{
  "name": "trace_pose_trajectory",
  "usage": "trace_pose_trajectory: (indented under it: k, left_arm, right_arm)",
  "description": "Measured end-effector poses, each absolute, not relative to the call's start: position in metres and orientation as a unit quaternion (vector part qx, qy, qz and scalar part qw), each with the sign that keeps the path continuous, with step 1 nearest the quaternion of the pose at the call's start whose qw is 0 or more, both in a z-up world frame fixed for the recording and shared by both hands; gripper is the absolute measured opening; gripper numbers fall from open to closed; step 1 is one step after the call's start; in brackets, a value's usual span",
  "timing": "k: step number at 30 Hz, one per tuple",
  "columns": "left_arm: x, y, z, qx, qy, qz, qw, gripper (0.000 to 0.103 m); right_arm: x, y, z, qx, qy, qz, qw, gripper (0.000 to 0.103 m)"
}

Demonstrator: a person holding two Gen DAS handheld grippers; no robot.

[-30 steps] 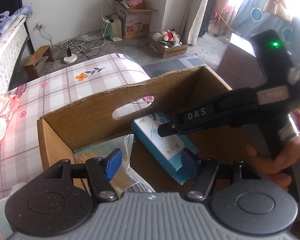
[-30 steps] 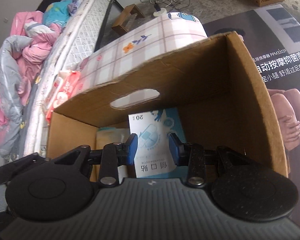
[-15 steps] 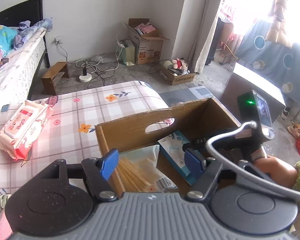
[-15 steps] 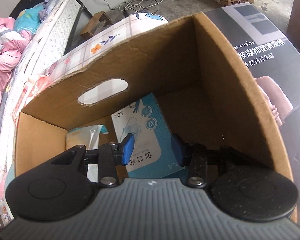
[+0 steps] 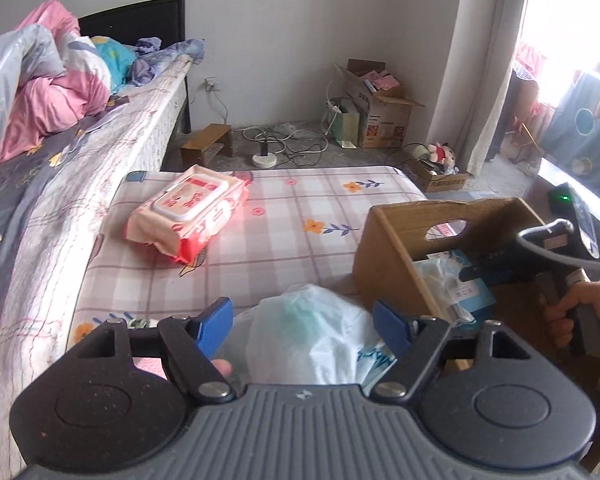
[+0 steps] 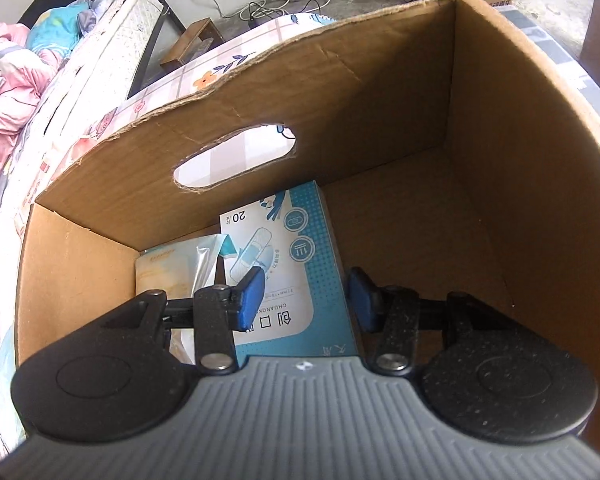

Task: Organize soft objects
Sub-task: 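Lower the band-aid box into the cardboard box and open the right gripper, then move the right gripper to the pink knitted pad and grasp it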

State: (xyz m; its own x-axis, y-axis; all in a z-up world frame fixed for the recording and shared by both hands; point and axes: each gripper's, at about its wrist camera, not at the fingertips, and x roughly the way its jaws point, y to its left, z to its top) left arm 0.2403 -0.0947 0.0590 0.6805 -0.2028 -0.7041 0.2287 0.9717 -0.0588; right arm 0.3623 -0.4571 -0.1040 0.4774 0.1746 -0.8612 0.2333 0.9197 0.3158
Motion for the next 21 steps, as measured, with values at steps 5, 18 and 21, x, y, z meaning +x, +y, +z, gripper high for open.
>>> trace_pose_trajectory:
  k: [5,18,21]
  left_arm:
    - [0.215,-0.041,0.057,-0.007,0.368,-0.079,0.927,0.081]
    - [0.177,0.031,0.03,-0.046,0.388,-0.049,0.919,0.08]
    - [0.174,0.035,0.02,-0.051,0.395,-0.052,0.916,0.079]
  right_arm:
    - [0.348,-0.455,-0.079,0.184,0.491,-0.038,0.851,0.047]
    - [0.301,-0.362,0.037,0.167,0.413,0.114,0.888,0.049]
    - [0.305,-0.31,0.049,0.172,0.433,0.192,0.864,0.049]
